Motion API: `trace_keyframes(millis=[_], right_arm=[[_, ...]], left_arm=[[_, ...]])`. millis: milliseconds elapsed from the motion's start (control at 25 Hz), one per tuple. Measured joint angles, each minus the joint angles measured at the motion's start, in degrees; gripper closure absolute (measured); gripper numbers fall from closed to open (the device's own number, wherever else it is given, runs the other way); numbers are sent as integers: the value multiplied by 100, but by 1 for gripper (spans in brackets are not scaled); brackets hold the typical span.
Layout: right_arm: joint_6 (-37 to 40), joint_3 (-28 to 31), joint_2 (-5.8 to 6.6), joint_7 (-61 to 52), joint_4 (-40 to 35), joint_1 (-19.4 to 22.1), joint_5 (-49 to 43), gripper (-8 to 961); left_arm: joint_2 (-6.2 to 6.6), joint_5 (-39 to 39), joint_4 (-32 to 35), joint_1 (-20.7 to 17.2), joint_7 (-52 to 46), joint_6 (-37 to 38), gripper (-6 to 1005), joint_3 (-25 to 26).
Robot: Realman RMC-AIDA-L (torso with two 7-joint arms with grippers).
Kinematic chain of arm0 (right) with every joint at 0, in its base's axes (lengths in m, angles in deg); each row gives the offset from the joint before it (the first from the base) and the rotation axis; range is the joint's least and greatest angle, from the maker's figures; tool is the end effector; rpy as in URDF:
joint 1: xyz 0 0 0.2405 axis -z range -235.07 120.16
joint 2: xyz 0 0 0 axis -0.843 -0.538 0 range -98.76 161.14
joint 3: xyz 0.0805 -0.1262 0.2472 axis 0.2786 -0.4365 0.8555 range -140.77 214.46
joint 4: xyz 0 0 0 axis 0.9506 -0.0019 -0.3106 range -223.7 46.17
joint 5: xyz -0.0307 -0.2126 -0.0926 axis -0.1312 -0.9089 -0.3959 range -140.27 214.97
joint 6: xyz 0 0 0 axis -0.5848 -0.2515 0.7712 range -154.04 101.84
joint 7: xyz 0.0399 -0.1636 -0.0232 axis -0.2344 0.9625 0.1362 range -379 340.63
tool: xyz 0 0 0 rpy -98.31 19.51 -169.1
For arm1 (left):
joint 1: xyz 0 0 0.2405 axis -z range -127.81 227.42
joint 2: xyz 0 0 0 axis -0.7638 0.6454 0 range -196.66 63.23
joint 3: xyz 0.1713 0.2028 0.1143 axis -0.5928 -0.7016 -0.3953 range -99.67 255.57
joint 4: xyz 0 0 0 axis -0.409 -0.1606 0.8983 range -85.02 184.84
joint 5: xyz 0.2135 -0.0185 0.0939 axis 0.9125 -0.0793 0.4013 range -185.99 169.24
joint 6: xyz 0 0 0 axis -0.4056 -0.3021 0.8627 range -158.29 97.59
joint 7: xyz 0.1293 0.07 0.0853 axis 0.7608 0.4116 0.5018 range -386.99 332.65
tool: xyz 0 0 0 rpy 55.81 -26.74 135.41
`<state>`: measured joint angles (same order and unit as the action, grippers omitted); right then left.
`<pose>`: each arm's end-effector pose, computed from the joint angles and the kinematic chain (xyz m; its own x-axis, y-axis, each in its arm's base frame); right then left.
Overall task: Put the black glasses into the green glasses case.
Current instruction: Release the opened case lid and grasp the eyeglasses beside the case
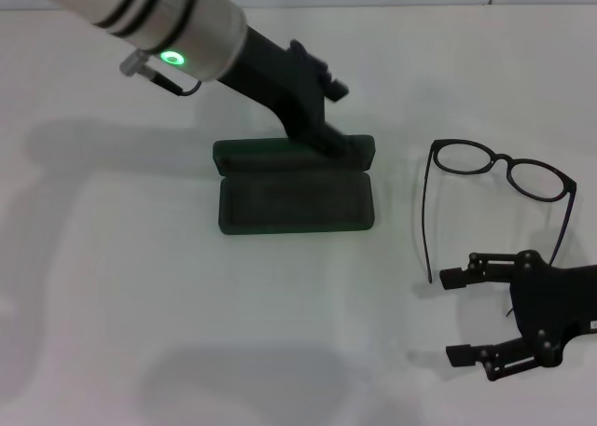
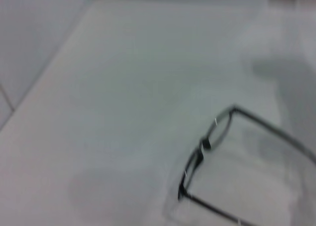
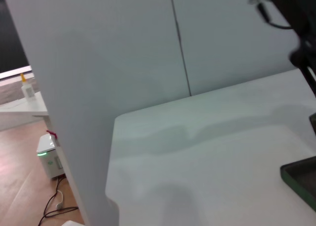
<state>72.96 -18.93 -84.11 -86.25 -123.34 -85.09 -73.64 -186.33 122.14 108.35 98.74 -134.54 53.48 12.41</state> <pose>0.2939 0.3168 -0.0531 0.8976 -0.1770 -0.4037 -0.1684 -0.9841 0.0571 -0.1288 0.4471 -0.0588 0.9917 0.1288 -0.0020 0.1268 -0.9785 -0.1629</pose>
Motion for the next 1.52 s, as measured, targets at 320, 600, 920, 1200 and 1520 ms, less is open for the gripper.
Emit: trace_keyframes(millis=[320,600,920,1200,1520], right_arm=[[1,340,83,-218,-41,3,13,70],[-24,489,208,-882,-510,6,-2,70],[-256,656,314,-3009,-2483,37,-429,70],[-350,609,376,-5031,-3877,-789,-2418,70],[-533,384,387,-5373,-2957,-2008,-4018,76]], left_arm=[[196,-1124,-1186,-1155,872,13,214,1880],[299,-1915,-1143,-2530,2354,635,215,2103],[92,-1867,-920,-3566,3697,942,214,2073],[7,-1673,-1096,-3813,3820,1188,195,2092],[6,-1763,-1187,-3773,3942,1403,117,2088]])
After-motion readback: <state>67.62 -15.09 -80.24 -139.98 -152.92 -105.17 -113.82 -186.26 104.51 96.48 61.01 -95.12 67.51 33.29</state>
